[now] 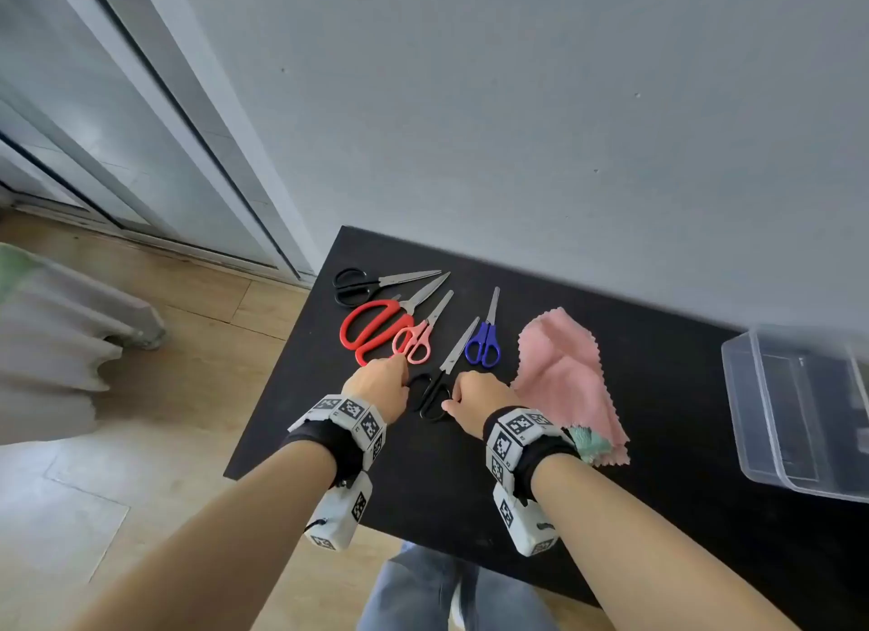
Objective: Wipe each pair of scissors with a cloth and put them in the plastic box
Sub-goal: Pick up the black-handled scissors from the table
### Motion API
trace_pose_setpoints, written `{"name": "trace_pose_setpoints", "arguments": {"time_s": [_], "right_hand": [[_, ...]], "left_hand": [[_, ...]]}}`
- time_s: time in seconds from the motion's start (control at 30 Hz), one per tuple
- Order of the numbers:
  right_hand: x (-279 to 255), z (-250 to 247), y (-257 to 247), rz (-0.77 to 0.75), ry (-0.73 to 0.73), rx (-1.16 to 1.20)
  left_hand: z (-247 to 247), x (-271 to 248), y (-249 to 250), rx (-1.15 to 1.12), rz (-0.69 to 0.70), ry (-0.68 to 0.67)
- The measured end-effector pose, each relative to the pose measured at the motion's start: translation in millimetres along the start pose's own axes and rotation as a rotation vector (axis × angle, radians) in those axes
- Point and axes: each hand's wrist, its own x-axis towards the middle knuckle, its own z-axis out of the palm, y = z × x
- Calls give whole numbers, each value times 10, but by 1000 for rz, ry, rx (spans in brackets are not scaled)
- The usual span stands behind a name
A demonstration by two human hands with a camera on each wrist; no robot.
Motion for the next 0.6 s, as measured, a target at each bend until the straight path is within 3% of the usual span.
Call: {"name": "trace_pose_setpoints", "arguments": {"time_s": [0.4, 0.6], "right_hand": [[119, 131, 25, 109, 48, 73], [66, 119, 91, 87, 11, 156]], "left_hand": [[194, 196, -89, -164, -53, -66], [165, 151, -95, -544, -136, -175]]}}
